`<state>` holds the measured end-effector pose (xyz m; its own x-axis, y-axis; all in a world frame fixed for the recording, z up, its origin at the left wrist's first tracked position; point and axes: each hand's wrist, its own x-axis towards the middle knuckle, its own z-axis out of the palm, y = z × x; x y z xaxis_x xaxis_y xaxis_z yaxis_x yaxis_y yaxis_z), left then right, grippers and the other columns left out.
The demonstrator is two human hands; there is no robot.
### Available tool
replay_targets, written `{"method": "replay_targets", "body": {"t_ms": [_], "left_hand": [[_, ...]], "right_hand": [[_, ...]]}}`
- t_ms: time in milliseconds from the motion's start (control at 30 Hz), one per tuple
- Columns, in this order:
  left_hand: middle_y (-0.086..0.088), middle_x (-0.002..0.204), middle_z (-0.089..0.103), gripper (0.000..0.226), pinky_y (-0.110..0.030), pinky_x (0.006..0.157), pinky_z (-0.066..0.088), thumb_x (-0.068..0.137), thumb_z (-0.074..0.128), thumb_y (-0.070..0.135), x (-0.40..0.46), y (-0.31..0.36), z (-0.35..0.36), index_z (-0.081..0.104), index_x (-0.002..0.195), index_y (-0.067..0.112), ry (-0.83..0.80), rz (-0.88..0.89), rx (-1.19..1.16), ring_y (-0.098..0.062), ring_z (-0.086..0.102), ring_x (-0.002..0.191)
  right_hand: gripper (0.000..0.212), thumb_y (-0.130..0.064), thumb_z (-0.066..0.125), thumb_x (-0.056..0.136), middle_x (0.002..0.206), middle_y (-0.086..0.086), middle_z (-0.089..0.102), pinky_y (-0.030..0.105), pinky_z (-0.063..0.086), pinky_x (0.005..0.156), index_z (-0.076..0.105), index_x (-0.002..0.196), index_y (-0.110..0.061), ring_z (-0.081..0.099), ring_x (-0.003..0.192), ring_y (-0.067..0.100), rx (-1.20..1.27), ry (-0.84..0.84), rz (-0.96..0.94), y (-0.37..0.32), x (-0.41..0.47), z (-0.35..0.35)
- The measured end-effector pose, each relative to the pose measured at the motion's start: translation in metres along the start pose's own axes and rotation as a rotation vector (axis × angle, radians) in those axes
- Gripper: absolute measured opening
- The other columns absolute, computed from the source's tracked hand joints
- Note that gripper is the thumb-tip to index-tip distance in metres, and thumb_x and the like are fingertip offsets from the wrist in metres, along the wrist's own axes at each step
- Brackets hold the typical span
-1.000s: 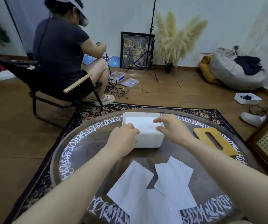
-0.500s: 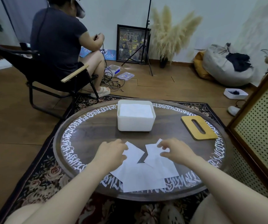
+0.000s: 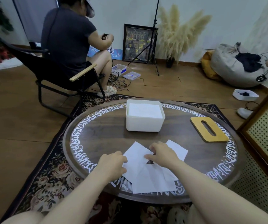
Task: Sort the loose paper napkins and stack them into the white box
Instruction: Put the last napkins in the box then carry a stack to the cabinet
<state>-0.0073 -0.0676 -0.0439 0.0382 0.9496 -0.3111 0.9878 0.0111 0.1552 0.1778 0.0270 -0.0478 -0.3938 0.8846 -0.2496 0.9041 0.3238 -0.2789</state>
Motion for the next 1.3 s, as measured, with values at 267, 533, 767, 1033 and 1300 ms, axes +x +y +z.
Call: {"method": "replay_targets", "body": {"t_ms": [267,533,767,1033,1300], "left_hand": [[0.001,0.137,0.045,0.042,-0.035,0.097,0.036,0.094,0.050,0.033,0.001,-0.013,-0.001,0.049,0.135,0.026,0.001,-0.008,-0.036,-0.020,0.047,0.124],[-0.002,0.136,0.046,0.042,-0.037,0.097,0.038,0.094,0.049,0.033,0.002,-0.009,-0.001,0.050,0.136,0.025,-0.019,-0.007,-0.005,-0.024,0.046,0.123],[0.001,0.136,0.045,0.053,-0.036,0.095,0.041,0.094,0.049,0.039,0.006,-0.009,0.000,0.035,0.144,0.027,0.030,-0.085,-0.199,-0.021,0.049,0.122],[0.002,0.120,0.060,0.047,-0.030,0.081,0.053,0.086,0.069,0.030,0.011,-0.001,-0.005,0.050,0.127,0.016,0.136,-0.207,-1.181,-0.015,0.060,0.105],[-0.012,0.100,0.071,0.009,-0.034,0.069,0.054,0.086,0.066,0.001,0.010,0.013,-0.008,0.068,0.093,0.006,0.105,-0.284,-1.519,-0.023,0.068,0.084]], "right_hand": [[0.044,-0.043,0.072,0.074,0.110,0.000,0.054,0.028,0.033,0.074,0.050,0.102,-0.016,0.045,0.108,0.021,-0.079,0.035,0.088,-0.018,0.024,0.014],[0.022,-0.022,0.072,0.074,0.091,-0.004,0.057,0.027,0.041,0.069,0.051,0.082,-0.019,0.052,0.096,0.017,0.164,-0.028,0.142,-0.015,0.018,0.010],[0.016,-0.002,0.065,0.080,0.096,0.019,0.070,0.043,0.055,0.080,0.062,0.094,0.002,0.065,0.076,0.023,0.788,0.002,0.136,-0.018,0.013,0.003],[0.014,0.003,0.055,0.092,0.080,0.002,0.067,0.014,0.046,0.048,0.064,0.101,-0.004,0.063,0.054,0.001,1.047,-0.102,0.058,-0.023,-0.013,-0.018],[0.017,-0.007,0.059,0.092,0.073,-0.002,0.068,0.010,0.038,0.044,0.066,0.108,-0.008,0.059,0.048,0.002,1.001,-0.142,0.021,-0.024,-0.030,-0.027]]}}
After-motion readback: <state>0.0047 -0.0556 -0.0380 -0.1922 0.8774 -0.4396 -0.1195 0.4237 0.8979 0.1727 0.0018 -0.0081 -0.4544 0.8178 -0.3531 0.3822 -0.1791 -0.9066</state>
